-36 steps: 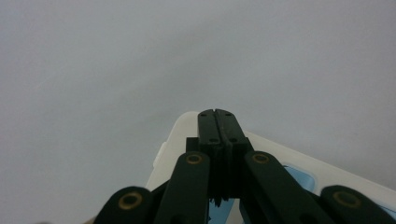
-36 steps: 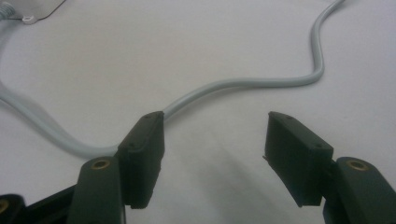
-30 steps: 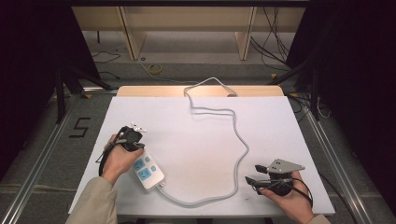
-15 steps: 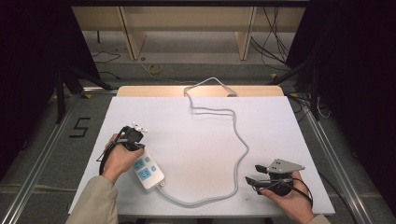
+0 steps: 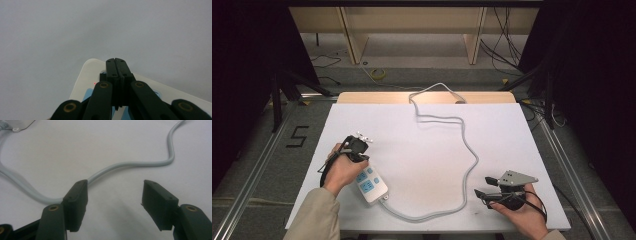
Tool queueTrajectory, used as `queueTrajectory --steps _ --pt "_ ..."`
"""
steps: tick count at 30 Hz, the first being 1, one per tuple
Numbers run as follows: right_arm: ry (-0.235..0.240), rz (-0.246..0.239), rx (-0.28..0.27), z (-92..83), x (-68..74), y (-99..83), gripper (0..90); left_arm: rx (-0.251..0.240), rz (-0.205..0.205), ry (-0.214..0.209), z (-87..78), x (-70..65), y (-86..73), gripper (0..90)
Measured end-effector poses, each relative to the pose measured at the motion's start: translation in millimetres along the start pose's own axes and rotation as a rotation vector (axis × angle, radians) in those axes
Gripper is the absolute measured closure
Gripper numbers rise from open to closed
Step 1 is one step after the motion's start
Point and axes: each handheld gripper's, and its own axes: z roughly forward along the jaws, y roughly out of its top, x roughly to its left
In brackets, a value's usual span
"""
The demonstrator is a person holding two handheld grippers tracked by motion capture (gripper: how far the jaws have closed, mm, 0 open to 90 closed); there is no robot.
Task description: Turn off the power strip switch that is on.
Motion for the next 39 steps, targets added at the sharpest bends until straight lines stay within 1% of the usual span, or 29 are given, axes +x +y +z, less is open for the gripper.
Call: queueTrajectory --steps 1,3,5,8,9,12,16,22,26,28,35,39 --pt "0.0 0.001 -0.001 -0.2 0.0 0.0 38.3 -0.003 -0.003 0.006 0.0 1.3 -0.3 89.8" --pt "0.0 0.002 0.0 -0.4 -0.3 -0.2 38.3 -0.001 -0.006 0.031 0.2 4.4 -1.2 89.8" --pt "0.001 0.003 0.002 -0.2 -0.7 -0.3 38.3 -0.002 -0.011 0.017 -0.3 6.8 -2.2 89.8" --pt "0.001 0.001 0.005 0.5 -0.6 -0.2 38.3 -0.004 -0.01 0.017 -0.3 6.5 -2.4 89.8" --pt "0.002 0.0 0.003 0.5 -0.4 0.0 38.4 -0.006 -0.012 0.01 -0.3 6.2 -2.4 89.8" --pt "0.001 -0.003 0.003 0.3 -0.2 0.0 38.3 -0.005 -0.009 0.018 -0.2 5.3 -2.3 89.7" --pt "0.0 -0.001 0.001 0.3 -0.1 -0.1 38.4 -0.007 -0.009 0.015 -0.2 5.5 -2.6 89.8" --pt "0.0 -0.001 0.003 0.5 -0.2 -0.2 38.3 -0.001 -0.006 0.023 1.1 4.6 -2.5 89.8" --pt "0.001 -0.003 0.004 0.8 0.5 0.2 38.4 0.005 0.006 0.041 1.1 1.9 -1.8 89.8" --pt "0.002 -0.003 0.005 0.8 0.6 0.2 38.3 0.003 0.006 0.044 1.2 1.5 -1.9 89.8" --pt "0.002 -0.001 0.003 0.6 0.1 0.3 38.4 -0.006 -0.007 0.029 0.7 3.9 -3.3 89.8" --pt "0.002 -0.004 0.004 0.1 -0.2 0.2 38.4 -0.021 -0.029 0.011 0.5 6.4 -5.3 89.8"
